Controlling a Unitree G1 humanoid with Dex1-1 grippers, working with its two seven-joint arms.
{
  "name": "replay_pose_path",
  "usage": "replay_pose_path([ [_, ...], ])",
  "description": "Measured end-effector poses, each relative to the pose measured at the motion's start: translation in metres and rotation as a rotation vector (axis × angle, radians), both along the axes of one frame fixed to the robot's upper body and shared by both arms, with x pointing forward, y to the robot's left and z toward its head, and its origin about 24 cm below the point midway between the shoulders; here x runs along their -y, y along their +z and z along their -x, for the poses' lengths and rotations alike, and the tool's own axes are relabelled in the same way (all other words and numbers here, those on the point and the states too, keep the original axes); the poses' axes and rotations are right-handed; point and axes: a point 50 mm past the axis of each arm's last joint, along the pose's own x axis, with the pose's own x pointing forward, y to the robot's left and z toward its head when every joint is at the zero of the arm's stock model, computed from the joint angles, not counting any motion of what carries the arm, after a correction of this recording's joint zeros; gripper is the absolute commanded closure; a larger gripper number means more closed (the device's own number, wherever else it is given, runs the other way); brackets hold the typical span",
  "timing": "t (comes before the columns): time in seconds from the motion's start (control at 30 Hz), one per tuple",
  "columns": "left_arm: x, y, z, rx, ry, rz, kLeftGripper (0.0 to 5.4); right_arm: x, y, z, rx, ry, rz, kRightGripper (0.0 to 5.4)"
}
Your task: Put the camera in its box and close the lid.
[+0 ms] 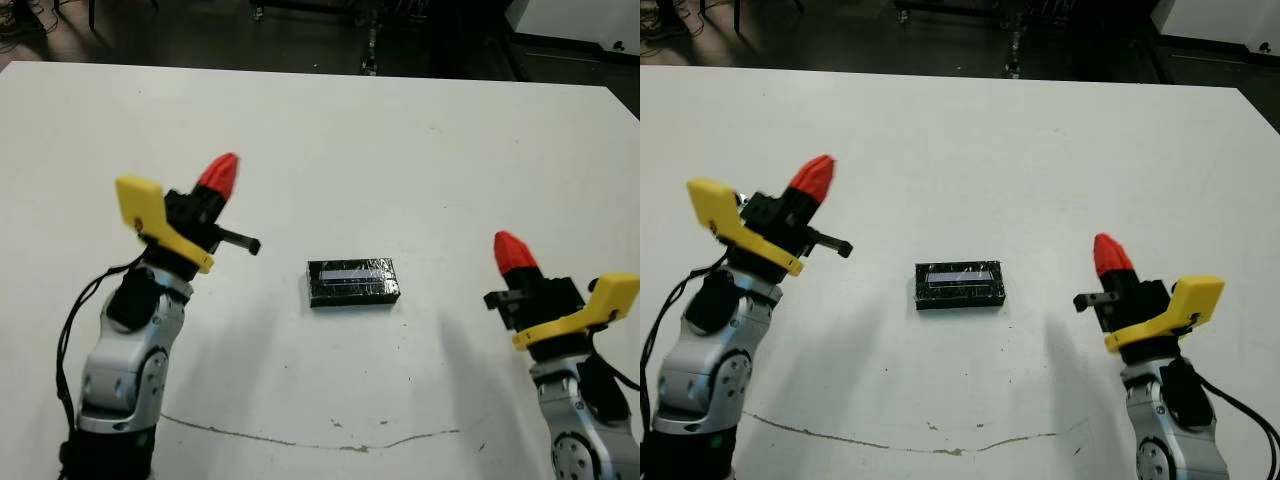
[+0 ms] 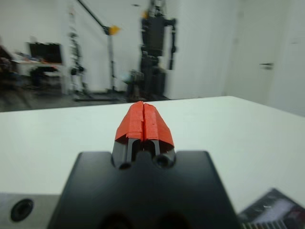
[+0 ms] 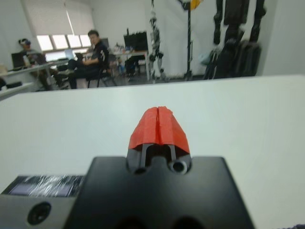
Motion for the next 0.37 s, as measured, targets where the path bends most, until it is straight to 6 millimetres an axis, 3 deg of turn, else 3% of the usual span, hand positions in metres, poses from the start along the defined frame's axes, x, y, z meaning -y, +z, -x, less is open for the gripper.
replay_pose_path([
  [0.37, -0.011, -0.027, 0.011, -0.068, 0.046, 0.125, 5.38, -0.005, 0.001, -0.002, 0.002, -0.053, -0.001, 5.40],
])
